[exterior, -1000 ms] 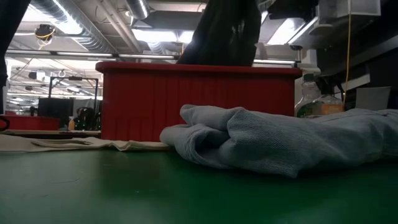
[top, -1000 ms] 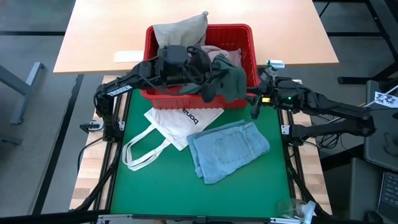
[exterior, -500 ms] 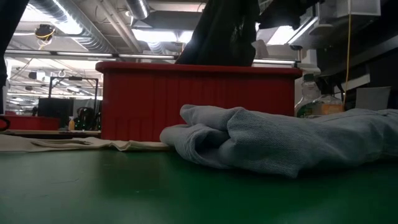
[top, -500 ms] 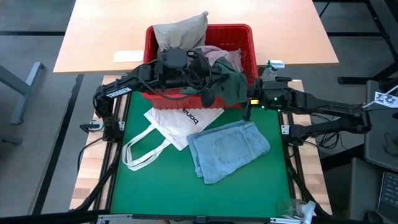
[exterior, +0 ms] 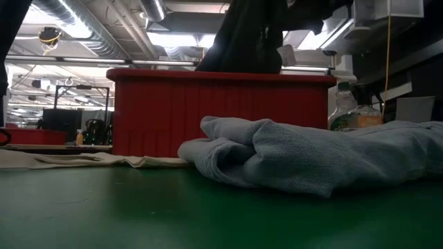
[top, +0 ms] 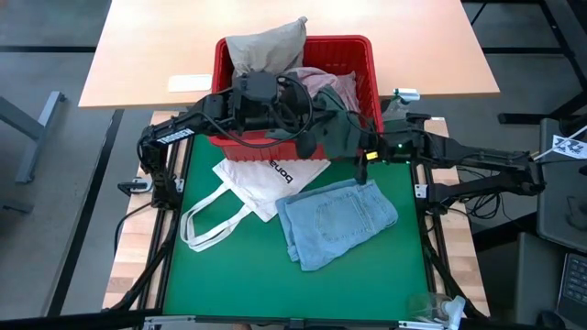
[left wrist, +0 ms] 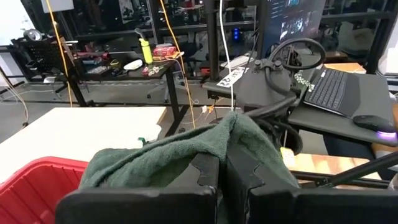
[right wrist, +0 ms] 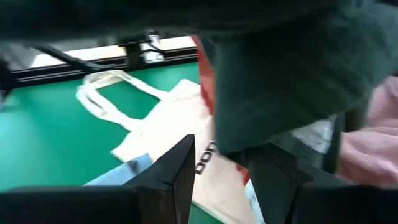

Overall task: Fold laundry
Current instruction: Fold the green shirt

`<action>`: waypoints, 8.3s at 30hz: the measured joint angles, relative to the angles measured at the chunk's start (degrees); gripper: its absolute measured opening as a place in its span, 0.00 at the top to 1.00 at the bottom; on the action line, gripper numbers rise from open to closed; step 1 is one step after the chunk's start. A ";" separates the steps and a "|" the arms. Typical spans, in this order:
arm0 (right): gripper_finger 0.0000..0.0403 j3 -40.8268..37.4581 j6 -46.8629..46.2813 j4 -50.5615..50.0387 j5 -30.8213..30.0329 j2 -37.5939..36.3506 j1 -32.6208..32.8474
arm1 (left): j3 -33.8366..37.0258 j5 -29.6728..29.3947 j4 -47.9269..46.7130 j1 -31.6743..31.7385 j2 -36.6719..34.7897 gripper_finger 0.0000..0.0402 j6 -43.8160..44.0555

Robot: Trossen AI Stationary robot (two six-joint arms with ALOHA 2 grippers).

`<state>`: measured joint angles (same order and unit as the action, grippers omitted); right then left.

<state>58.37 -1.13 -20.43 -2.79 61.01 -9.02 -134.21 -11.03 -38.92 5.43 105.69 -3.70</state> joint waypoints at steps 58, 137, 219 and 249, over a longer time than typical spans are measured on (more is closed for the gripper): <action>0.98 29.05 -23.10 18.11 40.66 1.04 10.58 | 0.02 -13.97 3.34 -23.82 -15.13 1.00 -0.03; 0.96 12.15 -24.52 -57.66 -51.64 -2.14 35.60 | 38.71 -30.64 6.84 -13.86 -11.55 0.74 0.12; 0.96 12.17 -24.50 -57.66 -32.08 -2.14 35.60 | 76.41 -6.30 40.80 -45.59 1.27 0.76 40.13; 0.62 12.17 -24.26 -56.75 -29.28 -2.12 35.63 | 76.37 -5.33 47.65 -44.70 2.05 0.65 30.32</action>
<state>70.54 -25.39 -77.18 -32.07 58.89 26.61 -57.84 -16.36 8.74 -39.27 107.74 26.62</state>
